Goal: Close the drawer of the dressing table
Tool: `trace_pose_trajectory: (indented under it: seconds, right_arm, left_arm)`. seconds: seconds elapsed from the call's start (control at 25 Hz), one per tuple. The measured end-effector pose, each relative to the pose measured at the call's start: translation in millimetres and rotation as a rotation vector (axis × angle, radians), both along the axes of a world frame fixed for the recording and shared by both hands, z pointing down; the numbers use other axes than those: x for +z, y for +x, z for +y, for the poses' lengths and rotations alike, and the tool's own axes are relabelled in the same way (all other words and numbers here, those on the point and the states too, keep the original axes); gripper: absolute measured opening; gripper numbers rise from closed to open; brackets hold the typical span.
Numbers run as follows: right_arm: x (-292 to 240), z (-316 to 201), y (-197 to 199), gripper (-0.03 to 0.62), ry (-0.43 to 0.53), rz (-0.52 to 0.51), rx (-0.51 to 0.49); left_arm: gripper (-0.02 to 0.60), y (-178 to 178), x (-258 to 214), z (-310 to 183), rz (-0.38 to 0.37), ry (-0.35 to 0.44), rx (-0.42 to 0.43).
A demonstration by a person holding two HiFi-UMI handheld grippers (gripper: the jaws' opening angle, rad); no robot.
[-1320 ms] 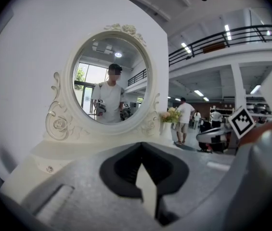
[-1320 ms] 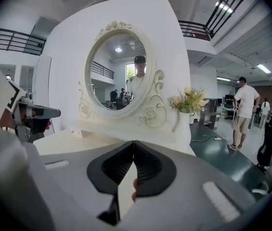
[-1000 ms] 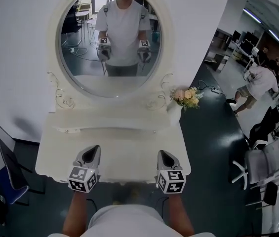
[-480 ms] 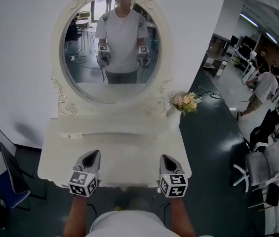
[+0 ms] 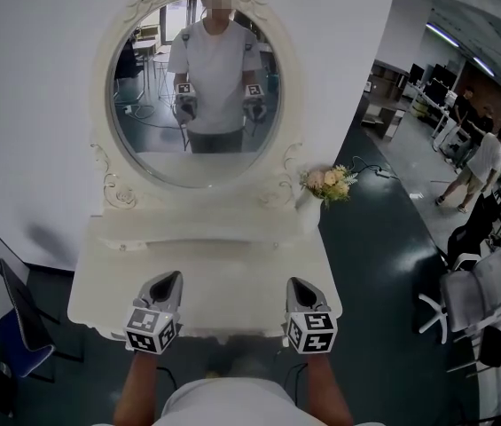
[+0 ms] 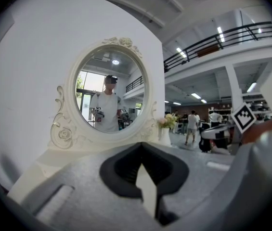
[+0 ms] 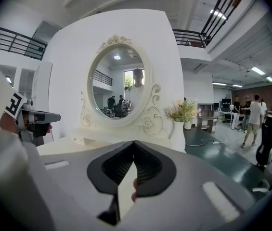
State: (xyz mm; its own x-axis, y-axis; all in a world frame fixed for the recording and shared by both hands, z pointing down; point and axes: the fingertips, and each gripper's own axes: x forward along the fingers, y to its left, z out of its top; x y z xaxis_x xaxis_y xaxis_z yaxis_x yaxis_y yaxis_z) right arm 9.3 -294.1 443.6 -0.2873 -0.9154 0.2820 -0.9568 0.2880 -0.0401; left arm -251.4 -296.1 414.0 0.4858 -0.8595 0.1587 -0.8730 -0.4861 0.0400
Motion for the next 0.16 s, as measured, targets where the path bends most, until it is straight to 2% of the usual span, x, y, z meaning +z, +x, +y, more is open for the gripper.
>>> trace_pose_trajectory:
  seconds: [0.16]
  right_arm:
    - [-2.3, 2.1, 1.4, 0.003, 0.0, -0.005, 0.007]
  left_arm:
    - [-0.003, -3.2, -1.2, 1.3, -0.001, 0.004, -0.006]
